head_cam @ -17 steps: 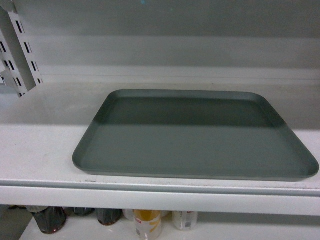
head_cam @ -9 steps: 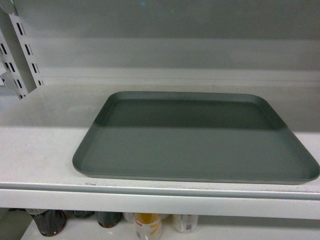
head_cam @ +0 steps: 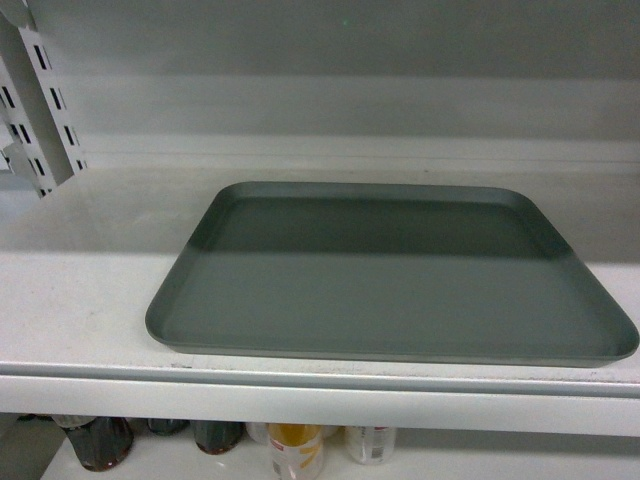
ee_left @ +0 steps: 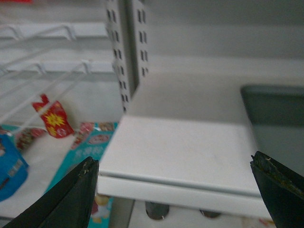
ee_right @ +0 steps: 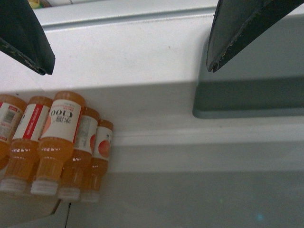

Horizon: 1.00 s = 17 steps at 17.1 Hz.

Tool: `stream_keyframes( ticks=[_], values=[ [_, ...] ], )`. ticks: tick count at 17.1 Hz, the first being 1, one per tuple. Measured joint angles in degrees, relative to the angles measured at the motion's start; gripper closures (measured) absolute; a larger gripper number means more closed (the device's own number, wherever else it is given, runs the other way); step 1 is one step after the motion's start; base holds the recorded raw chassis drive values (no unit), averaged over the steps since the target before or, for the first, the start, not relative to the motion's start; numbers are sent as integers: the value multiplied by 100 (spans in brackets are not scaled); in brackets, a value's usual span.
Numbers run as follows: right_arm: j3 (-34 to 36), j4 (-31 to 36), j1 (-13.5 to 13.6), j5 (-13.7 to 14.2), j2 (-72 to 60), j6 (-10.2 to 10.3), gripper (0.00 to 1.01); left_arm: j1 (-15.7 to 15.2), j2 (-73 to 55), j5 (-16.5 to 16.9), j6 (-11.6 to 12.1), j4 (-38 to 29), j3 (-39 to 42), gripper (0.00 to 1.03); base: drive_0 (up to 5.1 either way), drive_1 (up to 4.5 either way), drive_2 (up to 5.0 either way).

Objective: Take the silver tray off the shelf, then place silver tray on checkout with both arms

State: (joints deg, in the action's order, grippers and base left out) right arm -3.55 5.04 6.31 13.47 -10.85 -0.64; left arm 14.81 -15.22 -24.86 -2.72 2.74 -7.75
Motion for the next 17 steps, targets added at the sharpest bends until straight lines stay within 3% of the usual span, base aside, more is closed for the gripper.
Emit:
stream_keyframes(
  ticks=[1,3,5,7,10,17],
  values=[
    [-107,361,-33,-72,-354,2,3,-68,-313,-103,15,-474,-96,5,0,0,0],
    [-195,1108,-20,-334,-1189,22,3,-205,-1189,129,15,-1451,-205,5,0,0,0],
    [-726,2994,-37,-914,-3864,223,3,-387,-3956,1217,-44,-3713,-562,5,0,0,0],
    [-1399,3687,-74,-1139,-5777,413,3,-420,-5722,1711,-116,-4636,-1176,5,0,0,0],
    [-2173,3731,50,-1010,-7571,540,3,-365,-7407,2122,-201,-4671,-2046,5,0,0,0],
    [-3718,3152,114,-723,-9136,560,3,-442,-9062,2343,-293,-4166,-3493,5,0,0,0]
  ],
)
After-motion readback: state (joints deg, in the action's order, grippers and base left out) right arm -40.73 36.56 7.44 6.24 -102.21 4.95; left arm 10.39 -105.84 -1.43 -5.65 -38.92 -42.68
